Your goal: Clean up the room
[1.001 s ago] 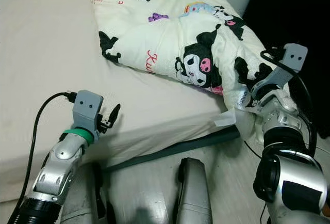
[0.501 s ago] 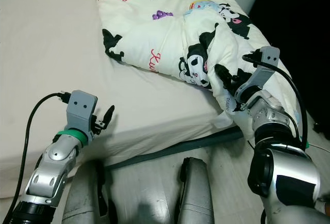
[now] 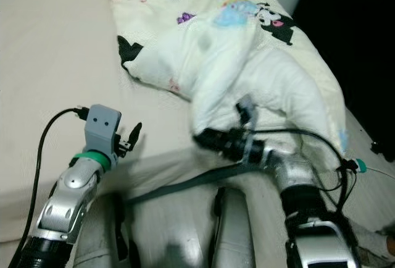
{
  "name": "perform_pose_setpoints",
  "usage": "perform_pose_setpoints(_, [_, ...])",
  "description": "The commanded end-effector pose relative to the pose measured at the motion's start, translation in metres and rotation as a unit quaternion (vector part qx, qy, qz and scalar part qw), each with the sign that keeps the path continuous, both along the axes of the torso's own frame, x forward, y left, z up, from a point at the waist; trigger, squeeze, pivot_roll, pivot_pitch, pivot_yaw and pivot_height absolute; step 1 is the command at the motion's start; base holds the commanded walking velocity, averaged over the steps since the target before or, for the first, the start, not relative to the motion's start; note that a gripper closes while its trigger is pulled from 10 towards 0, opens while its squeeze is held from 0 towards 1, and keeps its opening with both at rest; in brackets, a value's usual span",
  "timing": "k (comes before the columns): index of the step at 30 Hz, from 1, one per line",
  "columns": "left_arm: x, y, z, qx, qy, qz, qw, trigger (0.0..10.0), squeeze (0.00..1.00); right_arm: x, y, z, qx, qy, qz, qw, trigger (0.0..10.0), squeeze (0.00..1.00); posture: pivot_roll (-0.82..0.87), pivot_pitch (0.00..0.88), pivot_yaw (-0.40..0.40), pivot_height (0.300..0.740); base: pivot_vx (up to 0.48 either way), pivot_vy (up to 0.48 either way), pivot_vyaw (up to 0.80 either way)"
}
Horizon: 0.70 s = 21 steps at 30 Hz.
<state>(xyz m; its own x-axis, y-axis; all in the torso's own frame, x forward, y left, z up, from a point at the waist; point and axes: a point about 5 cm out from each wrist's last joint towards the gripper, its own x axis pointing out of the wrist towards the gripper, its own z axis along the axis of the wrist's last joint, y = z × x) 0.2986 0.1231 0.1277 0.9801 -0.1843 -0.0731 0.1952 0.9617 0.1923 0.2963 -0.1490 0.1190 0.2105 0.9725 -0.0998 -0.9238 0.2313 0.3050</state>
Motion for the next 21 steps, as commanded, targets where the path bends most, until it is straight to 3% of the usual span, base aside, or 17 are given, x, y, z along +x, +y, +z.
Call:
perform_pose_setpoints(1, [-0.002,0.002,-0.009,0.003,0.019,0.006,1.000,10.0,0.00,-0.030,0.028,-0.006,0.005,0.022,0.105,0.994,10.0,0.00,0.05,0.134,0.052,0.519,0.000,0.000,0.00])
perform_pose_setpoints(2, [-0.001,0.001,-0.009,0.003,0.019,0.005,1.000,10.0,0.00,-0.047,0.037,-0.008,0.002,0.033,0.148,0.988,10.0,0.00,0.05,0.132,0.051,0.519,0.000,0.000,0.00])
perform_pose_setpoints(5, [-0.001,0.001,-0.010,0.003,0.019,0.005,1.000,10.0,0.00,-0.058,0.043,-0.010,0.001,0.041,0.176,0.984,10.0,0.00,0.05,0.132,0.051,0.519,0.000,0.000,0.00])
perform_pose_setpoints(6, [-0.001,0.000,-0.009,0.002,0.018,0.003,1.000,10.0,0.00,-0.078,0.046,-0.014,-0.010,0.056,0.214,0.975,10.0,0.00,0.04,0.130,0.048,0.519,0.000,0.000,0.00])
perform_pose_setpoints(8, [0.001,-0.002,-0.009,0.001,0.017,0.001,1.000,10.0,0.00,-0.086,0.039,-0.012,-0.021,0.056,0.216,0.975,10.0,0.00,0.03,0.129,0.041,0.519,0.000,0.000,0.00])
perform_pose_setpoints(10, [0.002,-0.003,-0.008,0.000,0.016,0.001,1.000,10.0,0.00,-0.084,0.035,-0.007,-0.024,0.046,0.205,0.977,10.0,0.00,0.03,0.129,0.040,0.519,0.000,0.000,0.00])
perform_pose_setpoints(12, [0.002,-0.005,-0.009,-0.001,0.017,0.000,1.000,10.0,0.00,-0.070,0.031,0.012,-0.013,0.008,0.166,0.986,10.0,0.00,0.02,0.129,0.040,0.519,0.000,0.000,0.00])
perform_pose_setpoints(14, [0.002,-0.005,-0.009,-0.001,0.017,0.000,1.000,10.0,0.00,-0.070,0.031,0.012,-0.013,0.008,0.166,0.986,10.0,0.00,0.02,0.129,0.040,0.519,0.000,0.000,0.00])
perform_pose_setpoints(15, [0.002,-0.006,-0.010,-0.002,0.017,-0.001,1.000,10.0,0.00,-0.058,0.030,0.030,-0.001,-0.030,0.139,0.990,10.0,0.00,0.02,0.131,0.040,0.519,0.000,0.000,0.00])
perform_pose_setpoints(16, [0.002,-0.009,-0.010,-0.003,0.017,-0.002,1.000,10.0,0.00,-0.042,0.028,0.068,0.019,-0.111,0.090,0.990,10.0,0.00,0.02,0.132,0.041,0.519,0.000,0.000,0.00])
perform_pose_setpoints(18, [0.002,-0.009,-0.010,-0.003,0.017,-0.002,1.000,10.0,0.00,-0.042,0.028,0.068,0.019,-0.111,0.090,0.990,10.0,0.00,0.02,0.132,0.041,0.519,0.000,0.000,0.00])
perform_pose_setpoints(21, [0.003,-0.009,-0.008,-0.004,0.014,0.002,1.000,10.0,0.00,-0.041,0.020,0.136,0.057,-0.227,0.066,0.970,10.0,0.00,0.02,0.136,0.047,0.519,0.000,0.000,0.00])
